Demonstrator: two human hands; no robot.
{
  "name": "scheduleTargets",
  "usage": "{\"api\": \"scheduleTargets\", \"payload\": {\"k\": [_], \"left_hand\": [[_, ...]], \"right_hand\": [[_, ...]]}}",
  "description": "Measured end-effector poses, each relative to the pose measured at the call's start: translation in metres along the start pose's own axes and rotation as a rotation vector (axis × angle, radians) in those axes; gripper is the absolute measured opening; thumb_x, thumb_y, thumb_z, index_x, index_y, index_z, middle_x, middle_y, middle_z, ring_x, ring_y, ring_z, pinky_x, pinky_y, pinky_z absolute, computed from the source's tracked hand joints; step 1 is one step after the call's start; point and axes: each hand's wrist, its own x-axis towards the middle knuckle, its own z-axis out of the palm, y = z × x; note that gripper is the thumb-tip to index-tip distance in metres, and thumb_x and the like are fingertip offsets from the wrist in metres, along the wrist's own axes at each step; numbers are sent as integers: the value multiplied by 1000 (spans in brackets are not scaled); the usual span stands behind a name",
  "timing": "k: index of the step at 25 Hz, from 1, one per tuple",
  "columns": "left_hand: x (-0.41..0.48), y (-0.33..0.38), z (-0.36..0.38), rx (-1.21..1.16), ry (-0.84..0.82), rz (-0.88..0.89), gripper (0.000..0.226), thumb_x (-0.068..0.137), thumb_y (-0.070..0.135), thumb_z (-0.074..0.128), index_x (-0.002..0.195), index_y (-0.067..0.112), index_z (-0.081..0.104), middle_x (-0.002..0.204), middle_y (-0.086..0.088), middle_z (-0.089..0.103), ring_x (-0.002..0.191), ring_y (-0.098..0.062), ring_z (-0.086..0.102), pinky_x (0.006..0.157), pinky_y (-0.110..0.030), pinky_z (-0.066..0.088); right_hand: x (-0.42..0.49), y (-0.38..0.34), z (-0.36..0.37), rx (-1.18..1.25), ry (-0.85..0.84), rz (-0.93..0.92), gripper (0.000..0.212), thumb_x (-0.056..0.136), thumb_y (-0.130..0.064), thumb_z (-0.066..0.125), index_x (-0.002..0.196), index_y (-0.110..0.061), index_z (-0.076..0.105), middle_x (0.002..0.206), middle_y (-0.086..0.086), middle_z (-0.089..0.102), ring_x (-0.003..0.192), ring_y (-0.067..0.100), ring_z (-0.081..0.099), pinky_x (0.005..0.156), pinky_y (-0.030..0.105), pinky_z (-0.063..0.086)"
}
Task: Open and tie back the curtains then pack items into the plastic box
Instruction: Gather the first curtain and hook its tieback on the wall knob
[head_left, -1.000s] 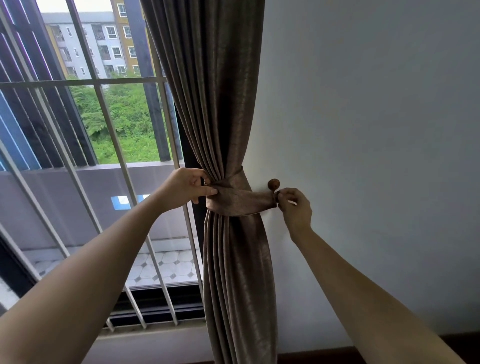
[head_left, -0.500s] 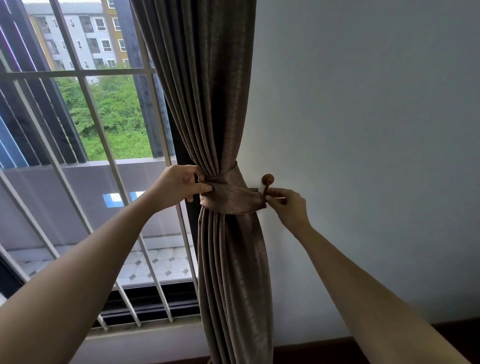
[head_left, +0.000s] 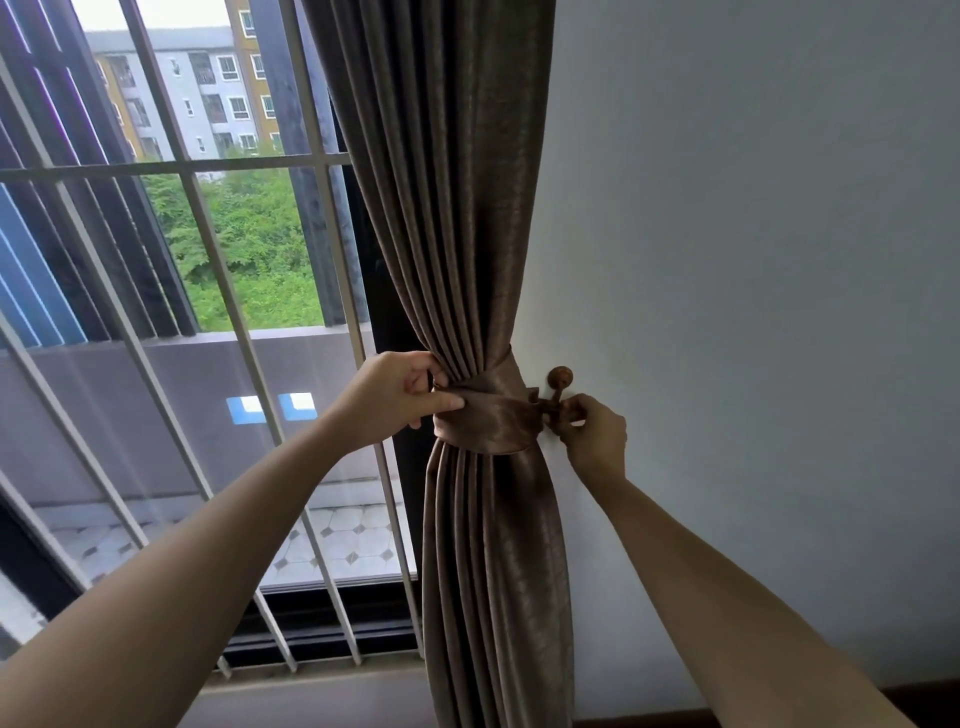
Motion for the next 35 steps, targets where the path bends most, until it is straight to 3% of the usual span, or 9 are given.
{"api": "scheduleTargets", "payload": {"k": [3, 12, 16, 19, 22, 24, 26, 31, 35], "left_hand": [[-1, 4, 5, -24, 14, 11, 22, 74, 21, 78, 73, 20, 56, 50, 0, 53, 40, -4, 57, 45, -10, 41], [-3, 10, 17, -127, 26, 26, 30, 74, 16, 78, 73, 28, 50, 45, 11, 53, 39, -3, 55, 43, -10, 42], [-5, 9, 19, -153, 34, 31, 24, 75, 17, 77, 80, 22, 55, 54, 5, 56, 42, -5, 57, 46, -13, 45], [-17, 3, 28, -98, 146, 86, 34, 79, 17, 74, 100, 19, 48, 62, 7, 58, 51, -12, 61, 50, -19, 50], [-49, -16, 53, -289, 193, 5, 46, 81, 21, 70, 116, 23, 40, 92, 4, 61, 77, -13, 65, 64, -23, 54], [-72, -25, 73, -427, 58, -83, 51, 81, 22, 66, 125, 22, 42, 109, 2, 61, 95, -10, 64, 79, -26, 56], [-87, -27, 89, -362, -16, -118, 41, 87, 12, 60, 124, 24, 48, 100, 2, 65, 92, -7, 66, 84, -29, 57], [-100, -14, 107, -239, 165, -77, 22, 92, 14, 58, 114, 12, 62, 87, 13, 67, 81, 2, 67, 74, -15, 55], [-98, -13, 112, -110, 159, -38, 16, 93, 22, 57, 90, 8, 65, 73, -3, 68, 65, -18, 65, 63, -38, 55]], "right_hand": [[9, -3, -3, -49, 4, 31, 10, 80, -8, 71, 90, -6, 71, 80, 4, 64, 78, 24, 63, 81, 39, 54], [30, -17, -28, -438, -106, -207, 16, 85, -8, 60, 93, -6, 74, 91, 12, 72, 84, 28, 64, 73, 27, 45], [32, -20, -37, -302, -213, -113, 19, 86, -9, 58, 97, -6, 73, 91, 9, 72, 79, 19, 61, 69, 21, 44], [3, -29, -42, -39, -4, -116, 16, 91, -22, 57, 96, -11, 68, 86, -1, 67, 70, 9, 59, 63, 19, 44], [-51, -26, -28, 88, -16, -202, 5, 89, -14, 57, 91, -14, 62, 83, 1, 66, 71, 13, 61, 64, 28, 51], [-82, -22, -20, 158, -155, -126, 11, 87, -11, 59, 97, -15, 59, 86, -3, 66, 75, 7, 62, 68, 24, 52], [-94, -20, -21, 193, -258, -49, 17, 86, -16, 63, 101, -15, 57, 89, -7, 66, 81, 0, 63, 71, 17, 50], [-92, -31, -33, 53, -328, -139, 19, 80, -42, 70, 88, -25, 63, 84, -13, 68, 81, 0, 64, 72, 12, 48], [-92, -43, -33, -140, -310, -240, 27, 82, -37, 68, 65, -30, 49, 63, -16, 54, 58, -2, 52, 52, 8, 37]]}}
